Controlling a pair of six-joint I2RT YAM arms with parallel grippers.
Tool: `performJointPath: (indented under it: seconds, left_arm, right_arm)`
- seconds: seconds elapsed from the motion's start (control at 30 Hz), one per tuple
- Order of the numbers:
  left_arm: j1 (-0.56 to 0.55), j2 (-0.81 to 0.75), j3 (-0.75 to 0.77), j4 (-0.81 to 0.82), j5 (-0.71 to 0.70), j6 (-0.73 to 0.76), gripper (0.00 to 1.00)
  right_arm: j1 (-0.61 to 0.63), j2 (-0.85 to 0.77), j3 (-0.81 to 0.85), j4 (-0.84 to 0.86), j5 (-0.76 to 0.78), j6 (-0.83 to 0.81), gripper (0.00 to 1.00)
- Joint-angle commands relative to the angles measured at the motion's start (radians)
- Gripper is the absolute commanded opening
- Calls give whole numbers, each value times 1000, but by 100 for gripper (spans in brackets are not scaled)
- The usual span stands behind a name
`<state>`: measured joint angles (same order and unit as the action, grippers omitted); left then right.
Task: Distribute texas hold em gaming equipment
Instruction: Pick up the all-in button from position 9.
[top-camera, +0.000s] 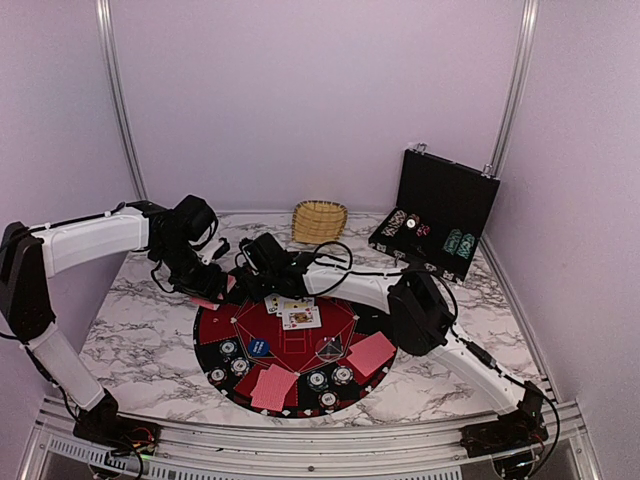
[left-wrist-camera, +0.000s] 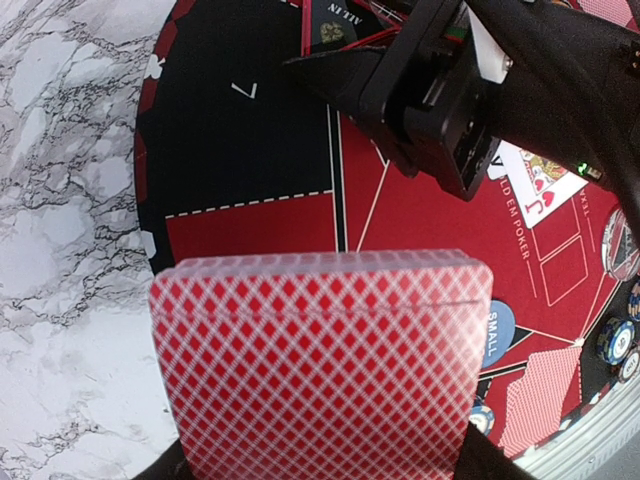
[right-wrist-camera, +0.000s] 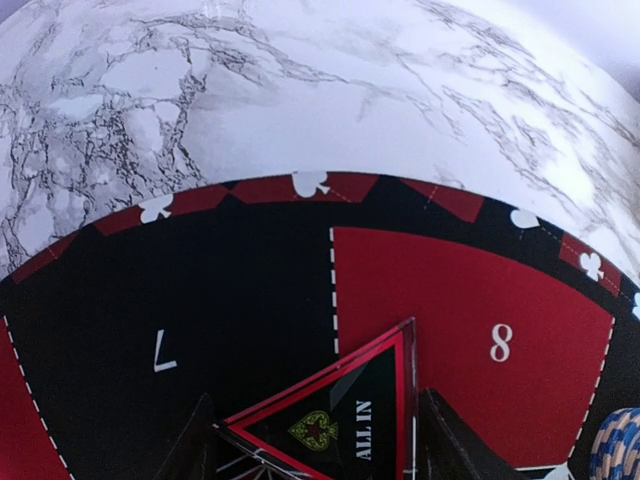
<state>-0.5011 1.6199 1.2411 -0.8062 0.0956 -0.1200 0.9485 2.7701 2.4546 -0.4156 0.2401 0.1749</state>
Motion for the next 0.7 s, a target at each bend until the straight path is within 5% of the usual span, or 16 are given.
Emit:
performJointPath:
  seconds: [0.0, 0.67]
  left_arm:
    - [7, -33, -6, -4, -1, 1, 37]
    - [28, -40, -28, 2, -5, -19, 37]
  right_arm:
    - [0, 41, -19, -52, 13, -10, 54]
    - [-5, -267, -265, 106, -41, -53, 47]
